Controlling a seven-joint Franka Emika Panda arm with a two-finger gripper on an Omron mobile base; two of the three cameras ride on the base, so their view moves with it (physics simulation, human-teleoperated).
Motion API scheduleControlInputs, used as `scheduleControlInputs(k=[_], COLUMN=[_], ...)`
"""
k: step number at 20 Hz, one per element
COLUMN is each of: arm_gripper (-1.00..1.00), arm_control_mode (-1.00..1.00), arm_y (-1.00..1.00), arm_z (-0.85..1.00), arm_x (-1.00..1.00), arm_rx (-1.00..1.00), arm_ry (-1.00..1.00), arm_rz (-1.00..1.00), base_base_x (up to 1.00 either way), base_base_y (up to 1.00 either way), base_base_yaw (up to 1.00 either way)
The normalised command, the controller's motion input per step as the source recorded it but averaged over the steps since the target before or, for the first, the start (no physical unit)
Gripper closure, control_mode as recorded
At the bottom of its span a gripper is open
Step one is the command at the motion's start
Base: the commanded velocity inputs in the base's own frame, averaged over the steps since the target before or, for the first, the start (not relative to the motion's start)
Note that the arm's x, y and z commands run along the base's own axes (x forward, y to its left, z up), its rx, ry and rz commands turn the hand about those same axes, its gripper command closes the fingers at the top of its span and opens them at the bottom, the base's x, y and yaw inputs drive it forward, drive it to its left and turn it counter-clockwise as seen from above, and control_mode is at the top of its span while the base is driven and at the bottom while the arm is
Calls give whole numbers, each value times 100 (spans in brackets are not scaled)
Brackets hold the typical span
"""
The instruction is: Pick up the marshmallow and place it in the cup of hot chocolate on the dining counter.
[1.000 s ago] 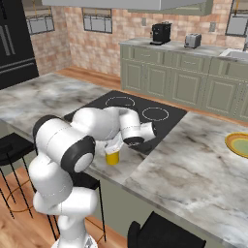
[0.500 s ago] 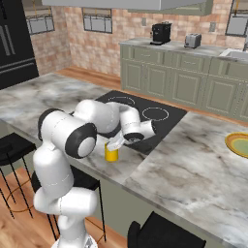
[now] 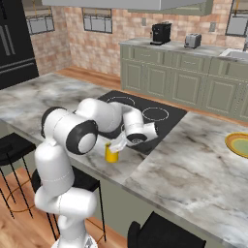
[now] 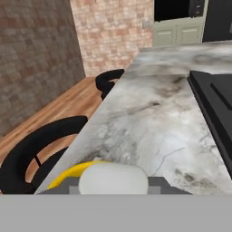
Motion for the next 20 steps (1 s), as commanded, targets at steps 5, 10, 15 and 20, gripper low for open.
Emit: scheduleControlInputs(k=[5,10,15,20], arm_gripper=[-100,-100,-100,-100], arm_control_mode=[-100,-100,-100,-100], arm_y=[0,21,8,0], arm_z=[-1,-6,-1,13], arm_x=[-14,0,0,-1], arm_rx=[0,0,0,2], arm_ry=[0,0,0,-3], arm_rz=[0,0,-1,-2], base_base_x=[0,0,0,0], base_base_y=[0,0,0,0], base_base_yaw=[0,0,0,0])
